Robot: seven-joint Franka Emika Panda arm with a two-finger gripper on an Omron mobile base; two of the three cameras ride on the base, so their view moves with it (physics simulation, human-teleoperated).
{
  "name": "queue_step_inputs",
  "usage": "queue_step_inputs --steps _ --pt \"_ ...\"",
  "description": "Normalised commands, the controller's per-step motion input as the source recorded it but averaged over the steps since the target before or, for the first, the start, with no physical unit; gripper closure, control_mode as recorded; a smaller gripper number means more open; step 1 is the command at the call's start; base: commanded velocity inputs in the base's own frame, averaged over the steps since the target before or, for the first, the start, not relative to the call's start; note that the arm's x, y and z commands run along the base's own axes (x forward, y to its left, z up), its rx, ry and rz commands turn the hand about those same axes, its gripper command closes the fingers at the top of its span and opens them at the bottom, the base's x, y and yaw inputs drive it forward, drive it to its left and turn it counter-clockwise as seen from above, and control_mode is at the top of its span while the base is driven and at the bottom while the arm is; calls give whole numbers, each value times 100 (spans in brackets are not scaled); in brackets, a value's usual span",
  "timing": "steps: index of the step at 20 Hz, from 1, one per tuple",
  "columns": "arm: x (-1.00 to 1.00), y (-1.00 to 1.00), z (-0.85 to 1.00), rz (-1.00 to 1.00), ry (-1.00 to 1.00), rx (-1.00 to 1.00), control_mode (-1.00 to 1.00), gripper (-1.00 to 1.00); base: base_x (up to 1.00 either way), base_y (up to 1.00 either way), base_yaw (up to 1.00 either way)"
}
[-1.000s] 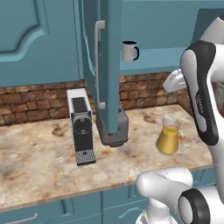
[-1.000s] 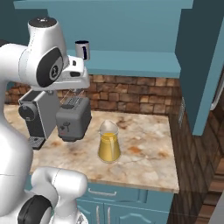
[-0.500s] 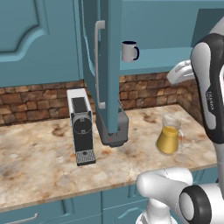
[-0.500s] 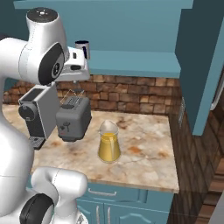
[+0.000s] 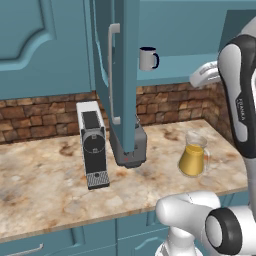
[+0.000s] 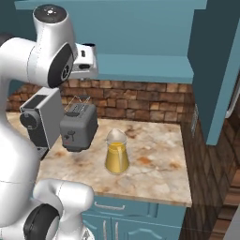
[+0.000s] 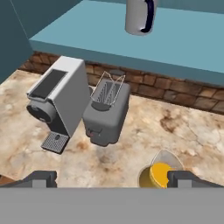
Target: There is a tray on the dining counter. Grab the cup, mug, and pitcher and place them on the tray. The pitcher may be placed next to the tray if it cannot fit the tray.
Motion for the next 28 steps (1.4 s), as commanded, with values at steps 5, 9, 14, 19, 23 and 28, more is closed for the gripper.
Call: queue_step_inputs --steps 5,9,14,19,23,28 --pt "25 0 9 1 -4 1 -100 -100 0 0 0" --pt "32 0 1 0 -5 1 -100 -100 0 0 0" --pt "39 0 2 2 -9 3 -100 -100 0 0 0" --pt "29 0 0 3 -9 2 -100 -100 0 0 0" --pt "26 5 3 2 -2 1 -100 -100 0 0 0" --pt "27 15 2 3 0 0 -100 -100 0 0 0"
